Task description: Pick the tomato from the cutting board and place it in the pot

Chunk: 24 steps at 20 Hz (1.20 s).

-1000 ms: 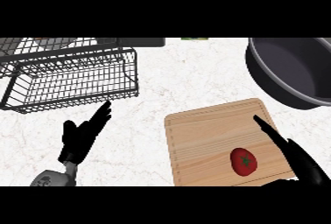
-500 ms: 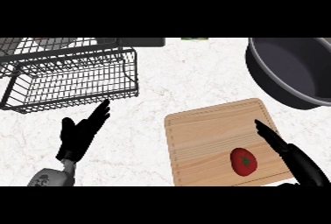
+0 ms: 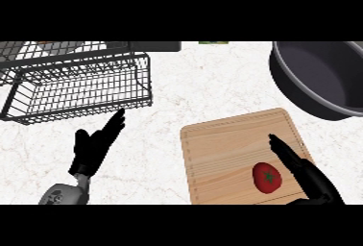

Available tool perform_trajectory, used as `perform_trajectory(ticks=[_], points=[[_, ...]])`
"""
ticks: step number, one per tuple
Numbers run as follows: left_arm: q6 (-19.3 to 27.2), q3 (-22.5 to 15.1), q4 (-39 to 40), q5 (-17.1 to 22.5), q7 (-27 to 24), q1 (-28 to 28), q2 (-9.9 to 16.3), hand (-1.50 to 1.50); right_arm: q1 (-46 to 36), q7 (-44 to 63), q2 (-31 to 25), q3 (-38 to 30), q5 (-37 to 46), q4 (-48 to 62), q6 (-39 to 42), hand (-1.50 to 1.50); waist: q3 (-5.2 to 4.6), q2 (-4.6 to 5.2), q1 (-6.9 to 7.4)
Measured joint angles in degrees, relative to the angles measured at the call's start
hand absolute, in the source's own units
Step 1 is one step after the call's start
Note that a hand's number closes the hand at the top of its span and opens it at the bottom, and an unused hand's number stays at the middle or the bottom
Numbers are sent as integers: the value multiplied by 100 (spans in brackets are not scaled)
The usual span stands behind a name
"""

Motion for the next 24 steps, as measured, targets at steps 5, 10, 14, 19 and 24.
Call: perform_trajectory(ticks=[5, 10, 14, 19, 24], points=[[-145, 118, -105, -6, 125, 32, 26, 0, -157, -587, 210, -78, 193, 579, 131, 150, -109, -74, -39], [-171, 116, -134, -29, 193, 34, -37, 0, -220, -1273, 202, 46, 782, 846, -18, 150, -146, -96, -44], [-196, 148, -80, -50, 158, 34, -50, 0, -200, -1782, 353, -13, 748, 1097, -6, 150, -164, -109, -37], [-201, 150, -75, -97, 105, 85, -76, 0, -242, -2219, 450, -376, 508, 1353, -80, 150, -133, -99, -8], [-177, 238, -112, -70, 61, 167, -35, 0, -127, -2282, 140, -1866, -355, 1855, -600, 150, -50, -40, -130]])
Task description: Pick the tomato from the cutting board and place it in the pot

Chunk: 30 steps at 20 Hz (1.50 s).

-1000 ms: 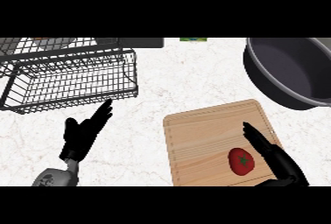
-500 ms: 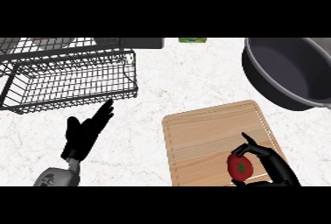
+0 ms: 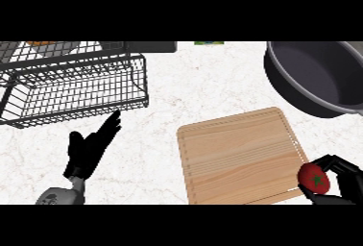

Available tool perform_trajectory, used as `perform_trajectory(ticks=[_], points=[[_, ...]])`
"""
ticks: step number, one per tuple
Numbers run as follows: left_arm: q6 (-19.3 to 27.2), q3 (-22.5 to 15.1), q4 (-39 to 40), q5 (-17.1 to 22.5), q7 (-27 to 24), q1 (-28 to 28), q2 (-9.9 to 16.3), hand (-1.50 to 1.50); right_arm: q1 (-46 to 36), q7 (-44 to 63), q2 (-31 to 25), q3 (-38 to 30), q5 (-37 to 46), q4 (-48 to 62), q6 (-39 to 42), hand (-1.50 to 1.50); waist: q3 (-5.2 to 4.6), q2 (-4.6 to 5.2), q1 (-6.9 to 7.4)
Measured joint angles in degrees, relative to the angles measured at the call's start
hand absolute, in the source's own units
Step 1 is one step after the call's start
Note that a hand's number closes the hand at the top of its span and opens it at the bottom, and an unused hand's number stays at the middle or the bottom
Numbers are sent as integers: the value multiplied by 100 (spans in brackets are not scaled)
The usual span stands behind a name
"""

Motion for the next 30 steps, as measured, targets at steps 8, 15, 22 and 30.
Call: perform_trajectory(ticks=[8, 15, 22, 30], points=[[-54, 8, -22, -33, 61, -54, -36, 0, -297, -380, -691, -1466, -271, 1256, -898, 150, 47, 54, 103], [-107, 76, -19, -119, 63, -49, -87, 0, -133, 154, -917, -1503, 175, 454, -1772, 150, 42, 48, 113], [-158, 133, 97, -196, -104, -70, -164, 0, -36, 1231, -1363, -1378, 841, -745, -2407, 150, 46, 37, 112], [-213, 184, 165, -263, -14, -199, -211, 0, -775, 3210, -2012, -954, 1815, -1552, -2650, 150, 44, 47, 154]])
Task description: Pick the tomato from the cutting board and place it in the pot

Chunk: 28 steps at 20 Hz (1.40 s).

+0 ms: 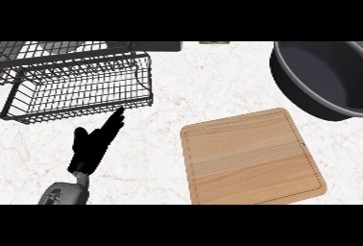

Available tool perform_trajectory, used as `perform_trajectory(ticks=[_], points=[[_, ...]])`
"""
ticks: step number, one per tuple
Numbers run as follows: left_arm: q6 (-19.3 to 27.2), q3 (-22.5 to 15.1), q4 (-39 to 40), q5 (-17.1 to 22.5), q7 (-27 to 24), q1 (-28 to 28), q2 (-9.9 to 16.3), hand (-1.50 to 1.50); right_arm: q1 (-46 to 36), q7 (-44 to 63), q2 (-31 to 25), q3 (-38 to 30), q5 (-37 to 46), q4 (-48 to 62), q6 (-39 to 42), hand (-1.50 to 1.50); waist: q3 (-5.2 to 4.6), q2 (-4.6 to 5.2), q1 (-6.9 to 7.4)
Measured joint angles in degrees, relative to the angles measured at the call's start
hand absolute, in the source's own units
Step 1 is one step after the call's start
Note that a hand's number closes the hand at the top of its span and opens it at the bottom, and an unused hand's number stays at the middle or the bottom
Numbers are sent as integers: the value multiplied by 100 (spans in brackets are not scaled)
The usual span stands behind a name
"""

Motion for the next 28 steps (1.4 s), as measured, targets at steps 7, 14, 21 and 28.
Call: perform_trajectory(ticks=[7, 14, 21, 28], points=[[-100, -31, -190, -29, 51, 141, -7, 0, -1436, 1180, -653, 501, 552, 618, 639, 150, -1, 16, 82], [-85, -100, -226, -127, 117, 88, -111, 0, -3026, 1545, -521, 1319, 1378, 2115, 952, 150, 0, 47, 175], [-180, -49, -135, -84, 168, -66, -118, 0, -4120, 1686, -450, 2079, 2444, 3648, 1234, 150, 1, 90, 266], [-214, -81, -115, -128, 112, -122, -149, 0, -4997, 2124, -174, 2518, 3073, 5155, 2006, 150, 6, 133, 386]])
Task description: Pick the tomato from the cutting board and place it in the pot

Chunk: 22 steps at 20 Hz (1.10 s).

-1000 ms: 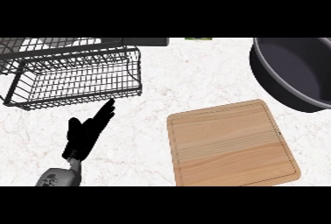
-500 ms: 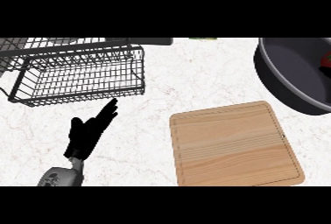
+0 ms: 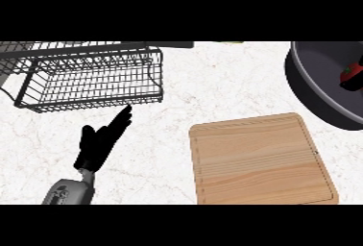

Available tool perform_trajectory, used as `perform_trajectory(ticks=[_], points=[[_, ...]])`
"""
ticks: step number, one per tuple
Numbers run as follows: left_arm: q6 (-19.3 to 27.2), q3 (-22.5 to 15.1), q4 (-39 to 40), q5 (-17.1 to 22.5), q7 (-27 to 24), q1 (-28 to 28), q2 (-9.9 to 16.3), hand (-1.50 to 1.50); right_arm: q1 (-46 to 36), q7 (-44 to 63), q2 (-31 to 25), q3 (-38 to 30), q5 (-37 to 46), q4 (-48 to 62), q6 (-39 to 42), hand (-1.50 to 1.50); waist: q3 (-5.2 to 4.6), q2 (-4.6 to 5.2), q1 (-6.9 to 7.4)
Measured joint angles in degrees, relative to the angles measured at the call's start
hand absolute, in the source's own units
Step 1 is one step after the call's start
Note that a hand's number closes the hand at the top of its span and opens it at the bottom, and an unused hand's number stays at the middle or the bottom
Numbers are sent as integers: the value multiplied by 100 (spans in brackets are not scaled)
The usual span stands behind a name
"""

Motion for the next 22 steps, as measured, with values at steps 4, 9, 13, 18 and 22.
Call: perform_trajectory(ticks=[4, 9, 13, 18, 22], points=[[24, -38, 0, -50, -31, 15, -41, 0, -357, 496, 300, -120, -66, 797, 485, -150, 8, 11, 24], [14, 22, 84, -55, -49, -69, -31, 0, -656, 338, 574, -356, -165, 1390, 340, -150, 20, 23, -3], [46, -15, 53, -88, -59, -25, -78, 0, -768, -137, 692, -818, -507, 1235, -562, -150, 29, 18, -33], [19, 59, 8, -41, -43, 22, -16, 0, -855, -756, 689, -1604, -1107, 929, -1796, -150, 30, -3, -94], [35, 121, -16, -10, 9, 52, 2, 0, -736, -1224, 600, -2210, -1517, 819, -2745, -150, 22, -16, -153]])
